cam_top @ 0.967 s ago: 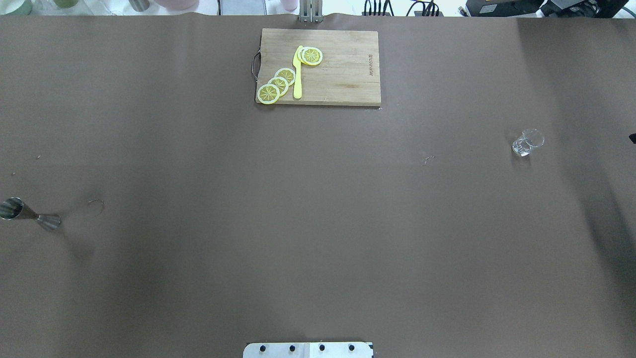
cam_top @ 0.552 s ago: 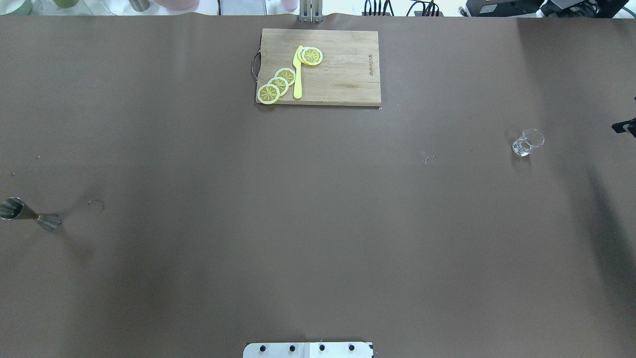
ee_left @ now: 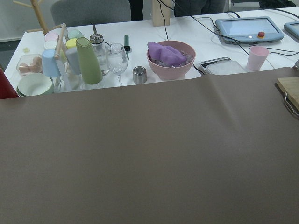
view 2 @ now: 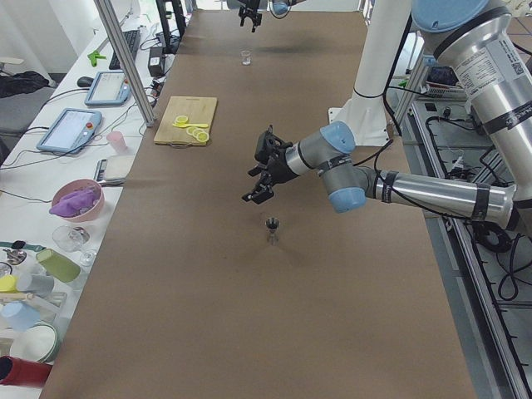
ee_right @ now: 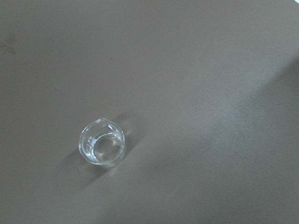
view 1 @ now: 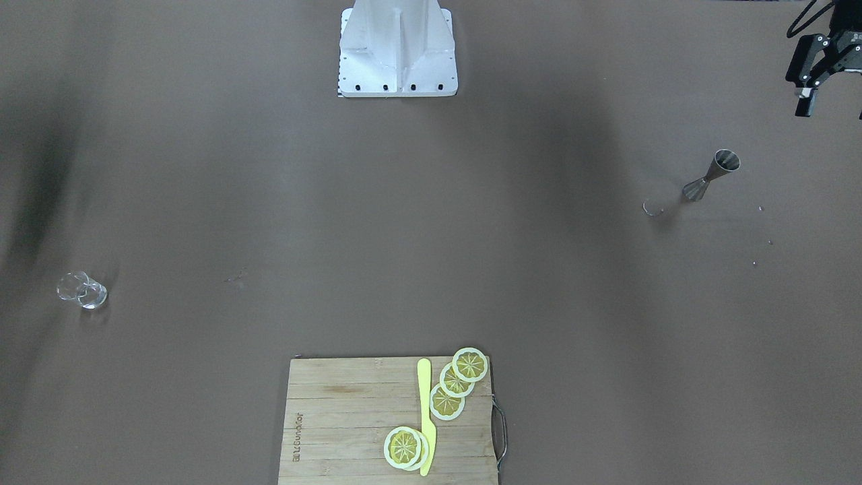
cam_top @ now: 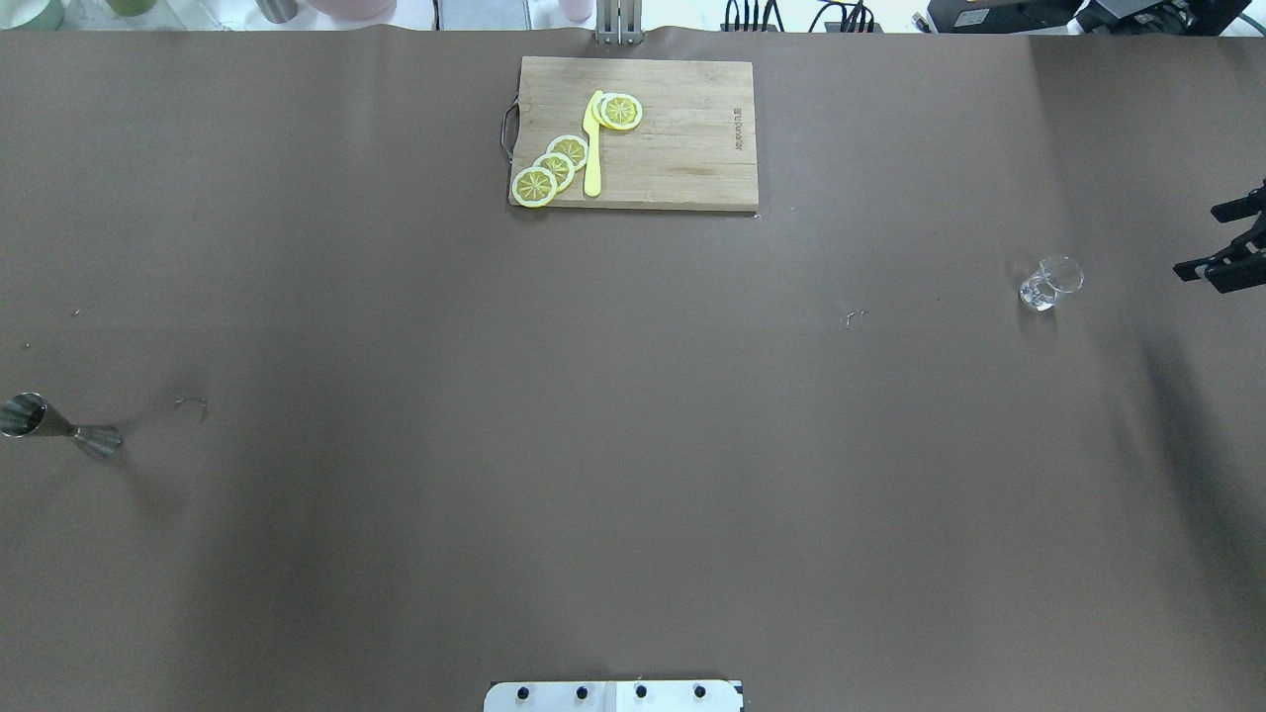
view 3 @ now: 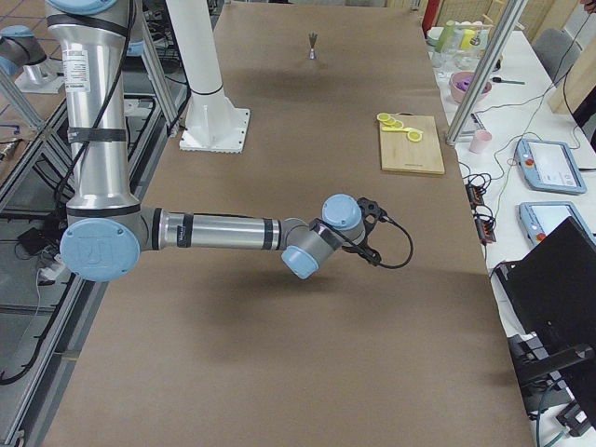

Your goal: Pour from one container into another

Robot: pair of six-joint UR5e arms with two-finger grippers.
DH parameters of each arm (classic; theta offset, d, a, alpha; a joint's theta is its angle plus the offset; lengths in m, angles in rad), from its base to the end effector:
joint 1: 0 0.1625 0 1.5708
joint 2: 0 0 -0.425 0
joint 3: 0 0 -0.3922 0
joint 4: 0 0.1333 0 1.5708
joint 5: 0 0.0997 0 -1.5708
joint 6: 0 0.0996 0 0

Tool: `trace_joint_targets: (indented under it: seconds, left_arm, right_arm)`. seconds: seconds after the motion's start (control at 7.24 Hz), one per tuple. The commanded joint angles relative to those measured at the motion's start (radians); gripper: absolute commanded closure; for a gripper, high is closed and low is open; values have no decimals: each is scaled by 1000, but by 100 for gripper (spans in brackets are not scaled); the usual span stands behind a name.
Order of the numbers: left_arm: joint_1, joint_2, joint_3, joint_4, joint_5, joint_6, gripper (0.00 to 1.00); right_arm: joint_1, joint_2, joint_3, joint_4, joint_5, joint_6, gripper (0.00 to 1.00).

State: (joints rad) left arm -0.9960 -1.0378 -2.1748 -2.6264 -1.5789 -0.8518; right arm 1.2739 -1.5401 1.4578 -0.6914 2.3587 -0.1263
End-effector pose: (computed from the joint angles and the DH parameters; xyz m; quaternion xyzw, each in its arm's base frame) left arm 0.0563 -0.3306 0.4535 0.4016 0.3520 -0.1146 0.8377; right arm -0.0933 -0.5193 0.5973 0.3269 -0.3830 -0.3244 0.8008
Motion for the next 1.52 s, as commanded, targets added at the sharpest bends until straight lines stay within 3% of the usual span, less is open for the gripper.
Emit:
trace_joint_targets:
  seconds: [0.0,0.83,1.38]
  left_arm:
    - [94,56,6,-94,162,-42,3]
    - [347,79,208,-404,497,-95,3]
    - [548,55,358,-592,728,-92,3]
  right_arm:
    - [-48,66,-103,100,2,7,1]
    - [-152,75,-148,271,-33,193,3]
    - [-176,81,-188,309,-50,211,6]
